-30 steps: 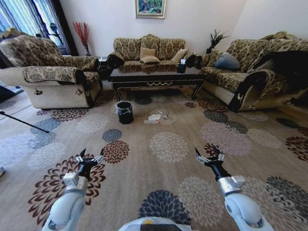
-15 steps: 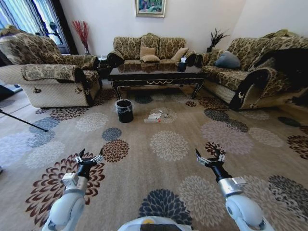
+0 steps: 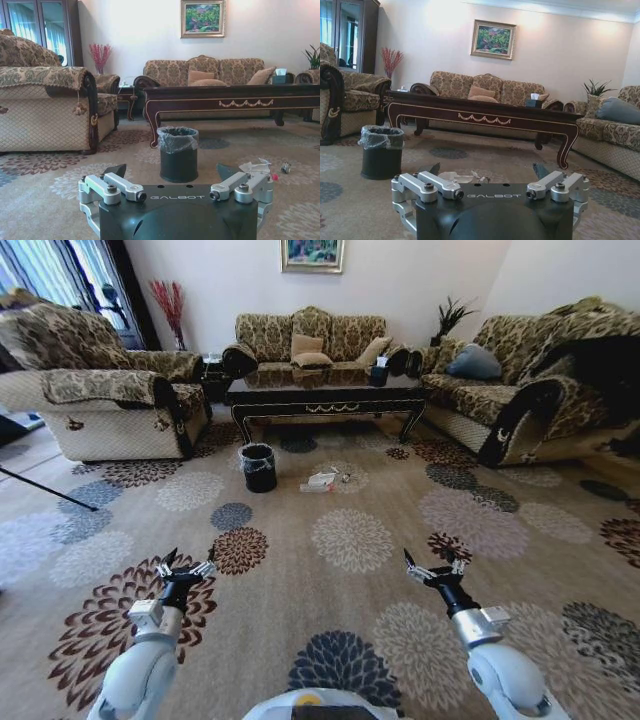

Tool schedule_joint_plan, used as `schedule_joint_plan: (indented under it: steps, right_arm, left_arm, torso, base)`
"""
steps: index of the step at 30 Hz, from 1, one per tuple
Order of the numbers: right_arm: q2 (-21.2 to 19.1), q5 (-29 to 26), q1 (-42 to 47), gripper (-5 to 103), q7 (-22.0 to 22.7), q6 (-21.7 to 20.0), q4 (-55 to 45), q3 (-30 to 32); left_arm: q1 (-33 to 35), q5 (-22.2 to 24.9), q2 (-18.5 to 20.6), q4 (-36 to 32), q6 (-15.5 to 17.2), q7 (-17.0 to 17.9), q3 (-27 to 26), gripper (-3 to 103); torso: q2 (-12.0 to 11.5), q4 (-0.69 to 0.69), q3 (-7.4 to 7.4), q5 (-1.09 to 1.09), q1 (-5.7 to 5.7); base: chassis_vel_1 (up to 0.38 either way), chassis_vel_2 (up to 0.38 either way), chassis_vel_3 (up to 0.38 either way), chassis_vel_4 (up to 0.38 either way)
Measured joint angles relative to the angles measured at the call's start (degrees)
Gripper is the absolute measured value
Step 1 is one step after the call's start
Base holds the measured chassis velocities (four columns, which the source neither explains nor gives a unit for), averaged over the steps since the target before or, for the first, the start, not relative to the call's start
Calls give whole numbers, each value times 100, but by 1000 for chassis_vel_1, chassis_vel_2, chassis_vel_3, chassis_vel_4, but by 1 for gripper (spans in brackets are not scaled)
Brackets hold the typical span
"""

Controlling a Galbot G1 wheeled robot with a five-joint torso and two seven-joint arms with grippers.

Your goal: Move to the front of the table and pick up the trash from the floor, then place it into the trash bin.

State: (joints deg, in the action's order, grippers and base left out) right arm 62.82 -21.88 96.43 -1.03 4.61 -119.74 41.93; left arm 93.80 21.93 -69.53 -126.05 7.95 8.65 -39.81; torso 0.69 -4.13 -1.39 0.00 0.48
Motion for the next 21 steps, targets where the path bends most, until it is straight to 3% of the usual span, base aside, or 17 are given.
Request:
schedule_joint_plan:
  steps: [7,14,21]
  right_arm:
    - [30,-8,18,100,-2,-2,2,1]
    - [71,-4,44,100,-6,-2,1,17]
    - [80,-6,68,100,-55,-2,31,50]
  left_arm:
    - [-27,35,24,-15,6,16,-11,100]
    - [-28,16,12,9,11,15,10,100]
    - [-41,31,-37,73,-186,84,48,100]
  torso:
    - [-71,0,111,1,-6]
    - [-71,0,120,0,-15]
    - [-71,0,104,0,-16]
  base:
    - [0,0,0,0]
    - [0,0,0,0]
    - [0,0,0,0]
